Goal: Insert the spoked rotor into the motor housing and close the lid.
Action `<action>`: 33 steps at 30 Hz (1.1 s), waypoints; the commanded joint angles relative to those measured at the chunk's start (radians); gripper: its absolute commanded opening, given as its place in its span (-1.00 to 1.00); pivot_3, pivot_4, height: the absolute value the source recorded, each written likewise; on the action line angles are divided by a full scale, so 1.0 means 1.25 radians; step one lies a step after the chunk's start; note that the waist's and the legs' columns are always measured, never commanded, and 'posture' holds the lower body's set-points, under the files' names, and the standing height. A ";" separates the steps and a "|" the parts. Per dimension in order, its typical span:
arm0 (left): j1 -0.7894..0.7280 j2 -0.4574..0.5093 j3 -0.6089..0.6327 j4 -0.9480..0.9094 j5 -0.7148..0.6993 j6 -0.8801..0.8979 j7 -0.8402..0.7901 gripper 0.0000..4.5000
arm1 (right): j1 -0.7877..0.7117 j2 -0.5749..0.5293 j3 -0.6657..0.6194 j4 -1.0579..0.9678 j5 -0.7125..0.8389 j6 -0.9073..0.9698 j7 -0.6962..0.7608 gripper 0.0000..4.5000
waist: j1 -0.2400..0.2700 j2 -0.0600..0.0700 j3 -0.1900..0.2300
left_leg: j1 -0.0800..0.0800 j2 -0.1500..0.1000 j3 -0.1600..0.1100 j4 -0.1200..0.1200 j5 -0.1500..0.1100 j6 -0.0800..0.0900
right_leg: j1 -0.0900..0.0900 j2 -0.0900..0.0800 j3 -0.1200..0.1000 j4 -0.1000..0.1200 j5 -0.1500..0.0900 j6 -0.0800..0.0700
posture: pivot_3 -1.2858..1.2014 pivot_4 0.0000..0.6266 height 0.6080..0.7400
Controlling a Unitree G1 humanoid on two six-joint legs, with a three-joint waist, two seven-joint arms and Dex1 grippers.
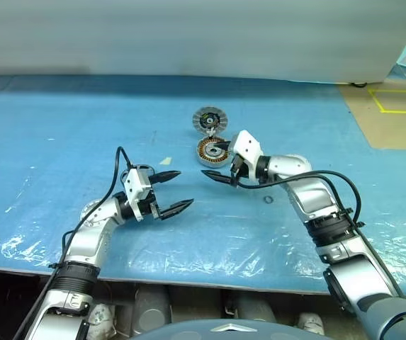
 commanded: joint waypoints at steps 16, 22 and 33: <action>0.003 0.007 0.003 -0.025 0.003 -0.017 0.012 1.00 | -0.079 0.016 0.050 0.211 -0.154 -0.193 -0.042 -0.69 | -0.001 0.000 0.000 | 0.000 0.000 0.000 0.001 0.000 0.000 | 0.000 0.000 0.000 0.001 0.000 0.000 | 0.03 -0.52 1.00; -0.006 0.005 0.003 -0.018 0.005 -0.019 0.009 1.00 | -0.074 0.013 0.051 0.205 -0.174 -0.219 -0.060 -0.99 | -0.001 0.000 0.000 | 0.000 0.000 0.000 0.001 0.000 0.000 | 0.000 0.000 0.000 0.001 0.000 0.000 | 0.03 -0.52 1.00; 0.012 0.029 0.019 -0.068 -0.013 0.002 0.011 1.00 | 0.052 -0.011 0.061 -0.116 0.026 0.037 0.205 -0.99 | 0.000 0.000 0.000 | 0.000 0.002 0.000 0.000 0.001 0.003 | -0.001 0.001 -0.001 0.001 0.000 0.000 | 0.03 -0.52 1.00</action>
